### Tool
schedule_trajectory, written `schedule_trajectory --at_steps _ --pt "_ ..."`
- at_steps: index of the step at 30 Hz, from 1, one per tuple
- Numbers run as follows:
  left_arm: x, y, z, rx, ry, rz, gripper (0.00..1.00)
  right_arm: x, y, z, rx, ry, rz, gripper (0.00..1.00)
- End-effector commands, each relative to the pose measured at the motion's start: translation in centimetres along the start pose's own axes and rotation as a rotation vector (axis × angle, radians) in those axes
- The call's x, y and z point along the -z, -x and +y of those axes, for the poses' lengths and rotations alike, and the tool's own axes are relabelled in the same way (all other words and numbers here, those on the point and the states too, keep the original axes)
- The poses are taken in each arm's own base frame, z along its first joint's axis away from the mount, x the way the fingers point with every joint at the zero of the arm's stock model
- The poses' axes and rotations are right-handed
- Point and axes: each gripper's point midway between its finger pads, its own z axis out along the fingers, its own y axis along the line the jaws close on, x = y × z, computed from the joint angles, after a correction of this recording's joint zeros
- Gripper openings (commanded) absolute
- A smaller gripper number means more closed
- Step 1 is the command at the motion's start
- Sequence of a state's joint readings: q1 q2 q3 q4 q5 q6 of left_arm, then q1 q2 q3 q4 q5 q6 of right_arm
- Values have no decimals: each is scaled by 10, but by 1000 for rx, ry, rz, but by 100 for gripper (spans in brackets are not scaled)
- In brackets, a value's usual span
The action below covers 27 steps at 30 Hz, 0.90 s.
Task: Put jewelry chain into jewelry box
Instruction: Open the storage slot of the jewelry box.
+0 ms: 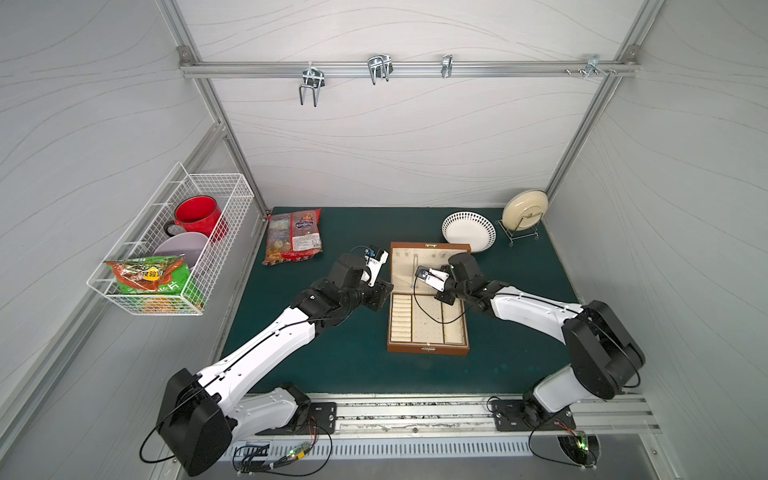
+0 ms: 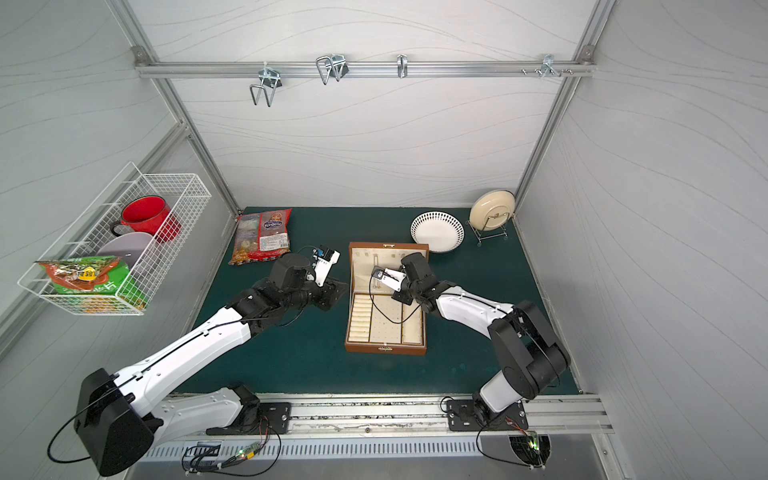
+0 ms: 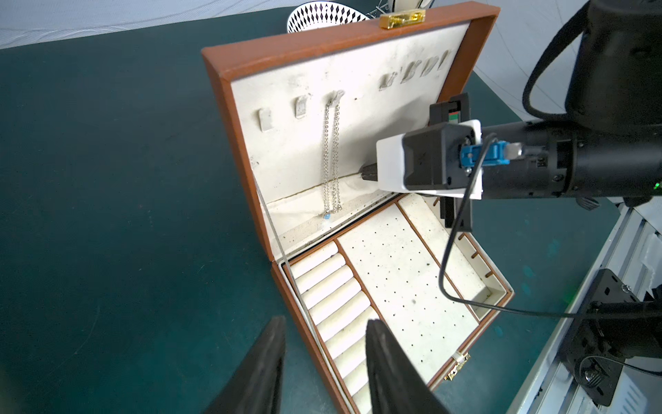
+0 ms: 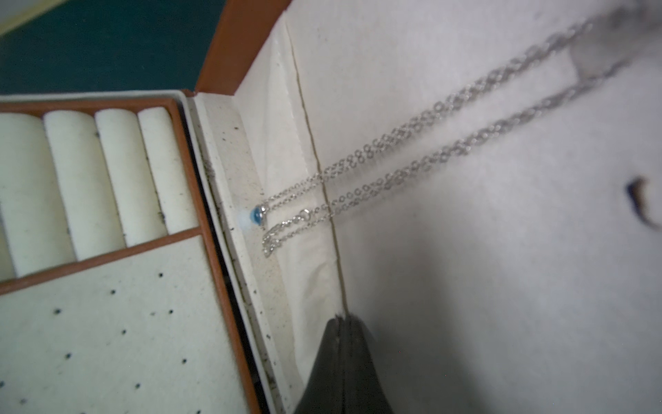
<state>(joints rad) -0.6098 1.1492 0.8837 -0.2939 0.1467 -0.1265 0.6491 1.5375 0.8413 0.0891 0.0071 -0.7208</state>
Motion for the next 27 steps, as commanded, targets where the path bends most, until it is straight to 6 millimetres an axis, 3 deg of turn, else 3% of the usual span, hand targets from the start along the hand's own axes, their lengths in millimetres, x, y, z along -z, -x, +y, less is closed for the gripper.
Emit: schedule_trajectory --at_steps 1,10,16,27 --pt "3 14 -5 -13 -15 -55 41 3 11 4 -15 19 -18 0" --pt "2 14 -3 7 -8 -53 41 20 19 12 -40 22 -49 0" --pt "-3 15 -8 52 -39 -43 39 22 16 21 -56 32 -47 0" --pt "-36 21 -33 273 -212 -12 27 21 13 23 -70 27 -53 0"
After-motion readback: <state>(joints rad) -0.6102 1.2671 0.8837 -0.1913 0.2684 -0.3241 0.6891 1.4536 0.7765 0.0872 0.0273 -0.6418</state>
